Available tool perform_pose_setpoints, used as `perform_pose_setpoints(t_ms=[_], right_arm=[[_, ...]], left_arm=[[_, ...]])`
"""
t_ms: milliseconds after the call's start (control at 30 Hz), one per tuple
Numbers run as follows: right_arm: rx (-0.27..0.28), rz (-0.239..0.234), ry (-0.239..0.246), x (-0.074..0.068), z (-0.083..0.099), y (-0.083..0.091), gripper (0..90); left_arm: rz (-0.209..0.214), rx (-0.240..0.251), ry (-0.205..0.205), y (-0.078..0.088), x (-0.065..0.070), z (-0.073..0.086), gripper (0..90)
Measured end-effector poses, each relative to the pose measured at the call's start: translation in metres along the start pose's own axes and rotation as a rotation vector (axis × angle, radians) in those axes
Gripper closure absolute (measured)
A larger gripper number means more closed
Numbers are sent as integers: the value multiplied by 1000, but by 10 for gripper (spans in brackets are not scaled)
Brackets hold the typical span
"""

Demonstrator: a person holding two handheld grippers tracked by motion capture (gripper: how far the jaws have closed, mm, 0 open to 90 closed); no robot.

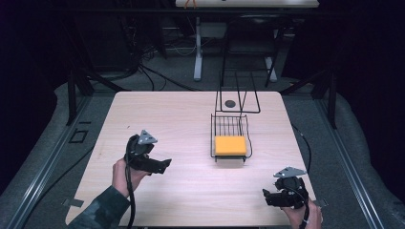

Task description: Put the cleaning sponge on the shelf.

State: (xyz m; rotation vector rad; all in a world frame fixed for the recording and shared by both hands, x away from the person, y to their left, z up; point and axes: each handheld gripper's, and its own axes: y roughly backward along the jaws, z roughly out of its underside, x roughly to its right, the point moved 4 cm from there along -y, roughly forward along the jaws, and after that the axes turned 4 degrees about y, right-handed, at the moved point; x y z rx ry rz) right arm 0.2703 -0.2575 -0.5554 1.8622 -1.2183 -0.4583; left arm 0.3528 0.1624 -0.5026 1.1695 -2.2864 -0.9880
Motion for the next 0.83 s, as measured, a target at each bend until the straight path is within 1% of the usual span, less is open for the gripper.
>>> perform_pose_setpoints(t_ms=[33,67,100,133,167,267,300,367,433,467,500,533,600,667,733,767,833], right_arm=[[-3,-2,-2,0,0,0,193],[-6,-1,2,0,0,-1,193],[-9,0,5,0,1,-1,193],[-16,-3,6,-1,1,-1,193],[-18,0,6,0,1,-2,193],[-24,0,9,-1,1,-3,193],[-26,2,10,0,1,-3,192],[-19,2,7,0,1,-4,189],[-21,0,8,1,2,-6,181],[-26,-3,3,1,2,-6,177],[-35,-8,8,1,3,-7,171],[-34,-9,3,1,3,-8,164],[-37,-4,12,1,3,-9,150],[-42,-12,13,1,3,-10,143],[-45,-19,7,1,4,-11,139],[-52,-22,2,2,4,-11,138],[-51,-28,-20,3,5,-12,134]], left_arm=[[-6,0,7,0,-3,6,55],[-9,-13,8,1,-7,12,55],[-9,-13,8,1,-7,12,56],[-13,-32,16,0,-12,23,53],[-23,-41,21,-1,-16,31,52],[-31,-75,35,-3,-22,48,36],[-22,-92,47,-4,-23,53,28],[-9,-118,50,-5,-24,62,16],[6,-119,59,-5,-25,65,11],[10,-112,65,-7,-25,66,11],[21,-115,70,-8,-24,66,11],[27,-123,66,-10,-23,67,11],[40,-128,62,-13,-23,68,10],[51,-134,57,-16,-22,69,6],[50,-138,57,-17,-23,70,3],[56,-137,61,-18,-23,70,3],[52,-134,56,-19,-24,70,4]])
